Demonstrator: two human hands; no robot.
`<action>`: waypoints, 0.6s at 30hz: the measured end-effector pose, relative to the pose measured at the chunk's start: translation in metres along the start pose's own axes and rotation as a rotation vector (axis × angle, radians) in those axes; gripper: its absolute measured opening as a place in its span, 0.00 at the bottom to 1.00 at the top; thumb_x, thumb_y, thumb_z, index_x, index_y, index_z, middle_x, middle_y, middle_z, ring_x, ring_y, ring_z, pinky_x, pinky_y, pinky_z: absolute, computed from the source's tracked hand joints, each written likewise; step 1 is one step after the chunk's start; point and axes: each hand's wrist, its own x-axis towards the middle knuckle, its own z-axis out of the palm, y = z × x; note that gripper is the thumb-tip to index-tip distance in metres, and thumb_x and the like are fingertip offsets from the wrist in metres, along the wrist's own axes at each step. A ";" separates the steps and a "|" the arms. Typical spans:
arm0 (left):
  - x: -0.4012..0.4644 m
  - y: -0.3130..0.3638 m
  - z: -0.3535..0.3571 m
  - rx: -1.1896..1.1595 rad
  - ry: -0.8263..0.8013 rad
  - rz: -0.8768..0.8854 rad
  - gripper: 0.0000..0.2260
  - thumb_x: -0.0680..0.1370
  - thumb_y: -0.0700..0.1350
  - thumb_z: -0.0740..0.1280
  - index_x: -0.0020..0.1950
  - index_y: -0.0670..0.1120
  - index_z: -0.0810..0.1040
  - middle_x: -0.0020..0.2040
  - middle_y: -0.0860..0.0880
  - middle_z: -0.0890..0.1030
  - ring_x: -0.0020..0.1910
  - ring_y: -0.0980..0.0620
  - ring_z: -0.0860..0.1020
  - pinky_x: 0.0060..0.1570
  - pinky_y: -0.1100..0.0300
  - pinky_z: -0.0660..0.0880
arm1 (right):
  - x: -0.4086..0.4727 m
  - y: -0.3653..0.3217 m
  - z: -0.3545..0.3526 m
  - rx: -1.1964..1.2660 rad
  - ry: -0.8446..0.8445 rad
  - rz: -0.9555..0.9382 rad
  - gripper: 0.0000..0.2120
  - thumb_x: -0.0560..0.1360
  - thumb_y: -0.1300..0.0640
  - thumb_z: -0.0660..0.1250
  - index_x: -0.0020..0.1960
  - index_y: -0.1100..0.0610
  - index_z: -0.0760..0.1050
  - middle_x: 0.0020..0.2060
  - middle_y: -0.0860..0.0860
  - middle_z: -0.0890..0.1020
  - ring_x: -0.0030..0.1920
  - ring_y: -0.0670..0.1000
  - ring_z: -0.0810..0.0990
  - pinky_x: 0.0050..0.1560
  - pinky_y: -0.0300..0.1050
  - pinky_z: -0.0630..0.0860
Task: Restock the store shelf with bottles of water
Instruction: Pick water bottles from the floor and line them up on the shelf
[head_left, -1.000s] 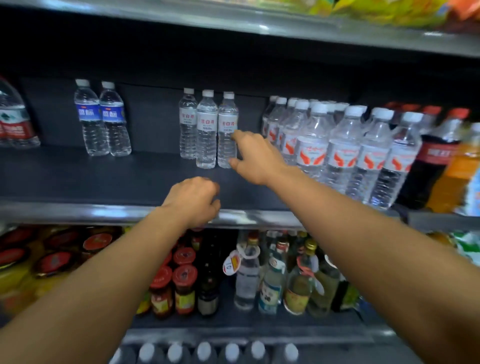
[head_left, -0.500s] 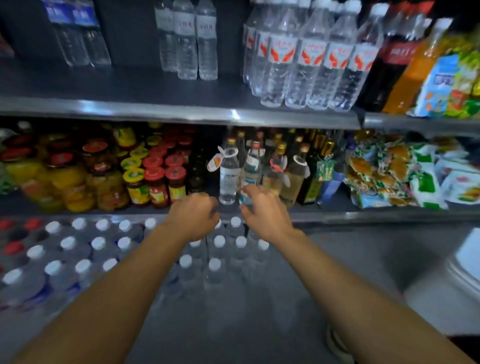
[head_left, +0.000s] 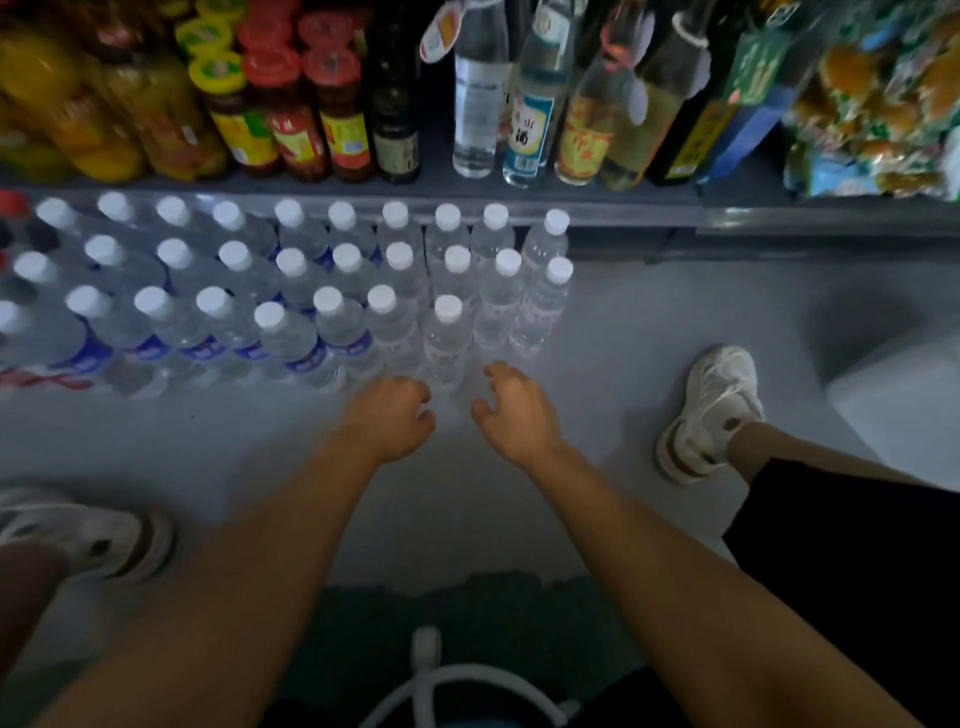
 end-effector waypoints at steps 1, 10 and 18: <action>0.001 -0.003 0.008 -0.003 -0.022 -0.019 0.15 0.78 0.49 0.63 0.61 0.44 0.78 0.59 0.44 0.79 0.58 0.43 0.77 0.57 0.53 0.74 | 0.002 0.002 0.006 0.010 -0.013 0.019 0.21 0.76 0.53 0.65 0.66 0.59 0.68 0.60 0.58 0.77 0.60 0.59 0.76 0.56 0.52 0.75; 0.028 -0.023 0.034 0.011 -0.111 -0.093 0.16 0.78 0.50 0.62 0.63 0.46 0.76 0.61 0.45 0.77 0.60 0.43 0.75 0.58 0.52 0.73 | 0.058 -0.008 0.025 0.219 0.084 0.063 0.35 0.70 0.50 0.74 0.70 0.58 0.63 0.65 0.57 0.71 0.65 0.58 0.71 0.61 0.54 0.72; 0.045 -0.032 0.039 0.035 -0.134 -0.072 0.17 0.78 0.50 0.61 0.65 0.45 0.75 0.63 0.44 0.76 0.62 0.43 0.74 0.58 0.52 0.73 | 0.087 -0.018 0.027 0.190 0.152 -0.026 0.34 0.68 0.45 0.74 0.68 0.56 0.66 0.64 0.54 0.73 0.64 0.56 0.72 0.57 0.49 0.72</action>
